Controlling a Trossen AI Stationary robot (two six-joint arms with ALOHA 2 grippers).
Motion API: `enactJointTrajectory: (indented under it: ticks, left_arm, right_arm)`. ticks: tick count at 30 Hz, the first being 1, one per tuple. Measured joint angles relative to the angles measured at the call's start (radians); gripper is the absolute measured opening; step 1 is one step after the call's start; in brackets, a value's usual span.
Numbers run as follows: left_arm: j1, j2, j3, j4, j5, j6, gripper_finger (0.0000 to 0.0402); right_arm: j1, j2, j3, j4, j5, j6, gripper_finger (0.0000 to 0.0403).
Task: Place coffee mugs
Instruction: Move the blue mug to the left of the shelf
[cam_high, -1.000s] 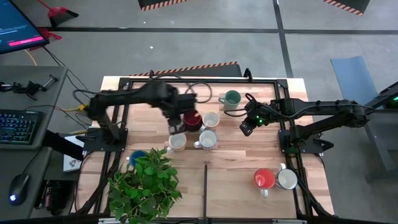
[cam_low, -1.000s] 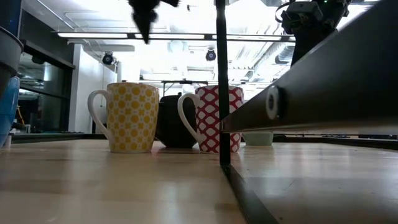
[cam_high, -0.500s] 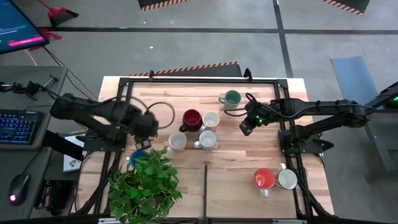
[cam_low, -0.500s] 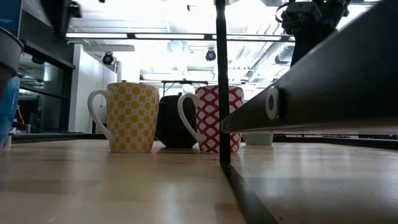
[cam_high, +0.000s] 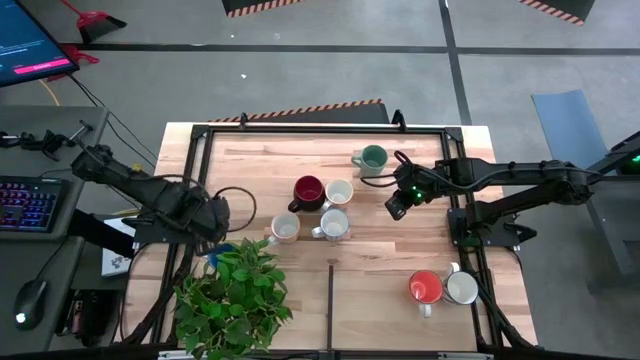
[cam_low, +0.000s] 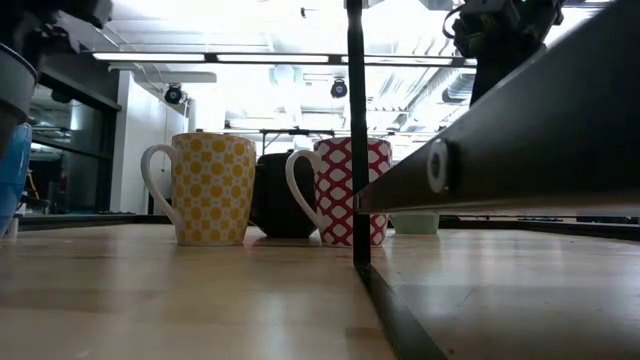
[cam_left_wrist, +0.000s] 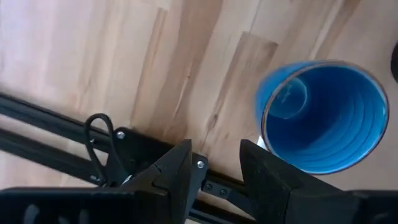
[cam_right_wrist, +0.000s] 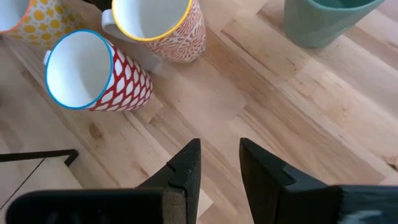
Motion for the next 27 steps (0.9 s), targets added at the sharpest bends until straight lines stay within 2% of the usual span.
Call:
enactJointTrajectory:
  ticks: [13, 19, 27]
  left_arm:
    - [-0.105, -0.037, -0.108, 0.119, 0.0, -0.006, 0.0126]
    - [-0.11, -0.037, -0.156, 0.169, 0.0, -0.007, 0.0126]
    - [-0.11, -0.037, -0.16, 0.229, 0.03, -0.006, 0.0126]
  right_arm:
    - [0.0, 0.0, 0.0, 0.0, -0.029, 0.074, 0.009]
    - [0.0, 0.0, 0.0, 0.0, -0.031, 0.086, 0.009]
    - [0.0, 0.0, 0.0, 0.0, -0.032, 0.108, 0.009]
